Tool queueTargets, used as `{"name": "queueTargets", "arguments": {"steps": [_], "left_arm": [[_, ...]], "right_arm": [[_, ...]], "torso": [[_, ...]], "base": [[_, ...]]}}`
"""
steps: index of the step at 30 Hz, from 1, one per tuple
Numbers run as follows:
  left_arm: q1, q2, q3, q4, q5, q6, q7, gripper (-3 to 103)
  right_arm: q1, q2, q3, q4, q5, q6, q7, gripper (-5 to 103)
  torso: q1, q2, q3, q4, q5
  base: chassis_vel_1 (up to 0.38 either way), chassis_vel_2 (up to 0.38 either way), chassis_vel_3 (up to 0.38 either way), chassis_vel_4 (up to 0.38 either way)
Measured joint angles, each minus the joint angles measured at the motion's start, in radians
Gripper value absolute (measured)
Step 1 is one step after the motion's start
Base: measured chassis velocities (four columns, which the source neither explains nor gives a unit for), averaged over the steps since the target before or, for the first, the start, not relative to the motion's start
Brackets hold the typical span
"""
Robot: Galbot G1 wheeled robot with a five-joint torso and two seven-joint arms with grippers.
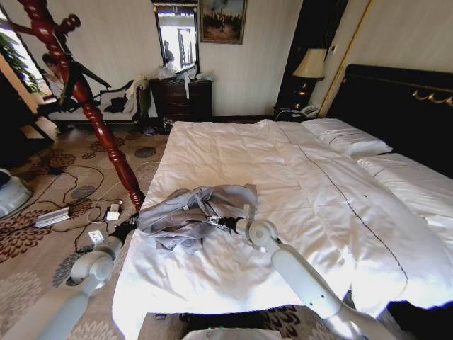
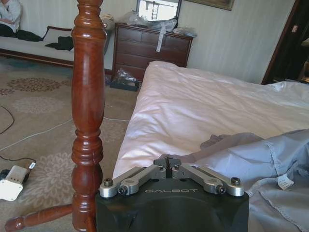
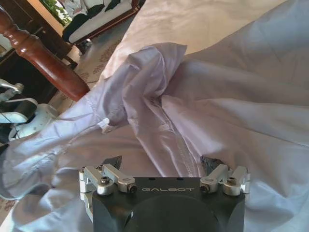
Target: Pick up the clothes from the bed and hang them on the clothes hanger.
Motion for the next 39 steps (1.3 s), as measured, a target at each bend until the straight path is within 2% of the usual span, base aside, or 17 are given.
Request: {"name": "queueTargets", "arguments": {"steps": [11, 16, 19, 31, 36, 39], "left_arm": [[0.005, 0.002, -0.005, -0.003, -0.003, 0.000, 0.000, 0], [0.010, 0.003, -0.009, -0.004, -0.004, 0.000, 0.001, 0], [0.014, 0.003, -0.015, -0.004, -0.004, 0.000, 0.004, 0], [0.013, -0.003, -0.013, 0.002, -0.004, 0.000, 0.006, 0], [0.023, -0.002, -0.016, -0.008, -0.004, 0.000, 0.006, 0], [0.031, -0.001, -0.023, -0.010, -0.004, 0.000, 0.007, 0]], "right_arm": [[0.021, 0.002, -0.050, -0.015, 0.006, -0.009, -0.005, 90], [0.032, 0.012, -0.074, -0.051, -0.035, -0.010, -0.018, 90], [0.049, 0.029, -0.073, -0.087, -0.069, -0.001, -0.022, 90], [0.093, 0.023, -0.055, -0.120, -0.123, 0.021, -0.048, 90], [0.135, 0.056, -0.084, -0.187, -0.177, 0.038, -0.069, 93], [0.150, 0.069, -0.092, -0.215, -0.195, 0.047, -0.074, 90]], "torso": [[0.000, 0.000, 0.000, 0.0002, -0.0001], [0.000, 0.000, 0.000, -0.0002, 0.0000], [0.000, 0.000, 0.000, 0.0004, 0.0000], [0.000, 0.000, 0.000, 0.0001, 0.0000], [0.000, 0.000, 0.000, 0.0001, 0.0000], [0.000, 0.000, 0.000, 0.0002, 0.0000]], "base": [[0.000, 0.000, 0.000, 0.000], [0.000, 0.000, 0.000, 0.000], [0.000, 0.000, 0.000, 0.000], [0.000, 0.000, 0.000, 0.000], [0.000, 0.000, 0.000, 0.000], [0.000, 0.000, 0.000, 0.000]]}}
